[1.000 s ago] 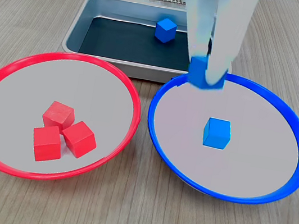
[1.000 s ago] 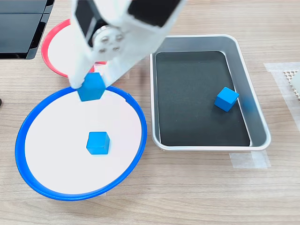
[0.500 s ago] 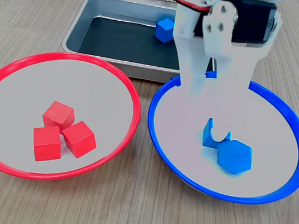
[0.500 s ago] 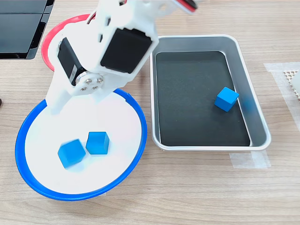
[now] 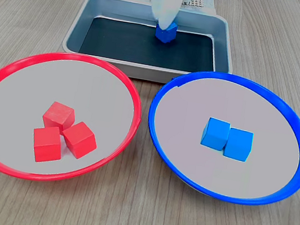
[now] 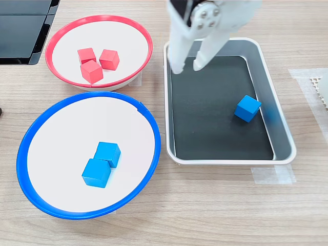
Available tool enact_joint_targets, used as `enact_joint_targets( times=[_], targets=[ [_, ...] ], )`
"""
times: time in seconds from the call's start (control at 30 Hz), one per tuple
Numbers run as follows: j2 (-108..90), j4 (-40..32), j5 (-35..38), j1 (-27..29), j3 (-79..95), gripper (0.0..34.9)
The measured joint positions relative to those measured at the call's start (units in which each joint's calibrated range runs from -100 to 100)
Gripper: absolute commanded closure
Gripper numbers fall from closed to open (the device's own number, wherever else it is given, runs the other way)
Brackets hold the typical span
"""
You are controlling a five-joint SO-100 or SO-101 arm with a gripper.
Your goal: Resolve any anomalies and move all blocks to matching dishes
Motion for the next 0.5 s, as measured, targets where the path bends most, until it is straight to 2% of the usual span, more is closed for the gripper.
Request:
enact_joint_targets(
  times=[0.13,0.2,0.33,0.5],
  targets=[
    [-9.29,-2.28,2.88,0.71,15.34,19.6],
    [-12.28,-3.02,4.69,0.71,21.23,18.9],
    [-15.0,-4.57,9.28,2.3,30.31,15.5],
    [-15.0,-6.53,12.31,2.39,33.76,15.6]
  ],
)
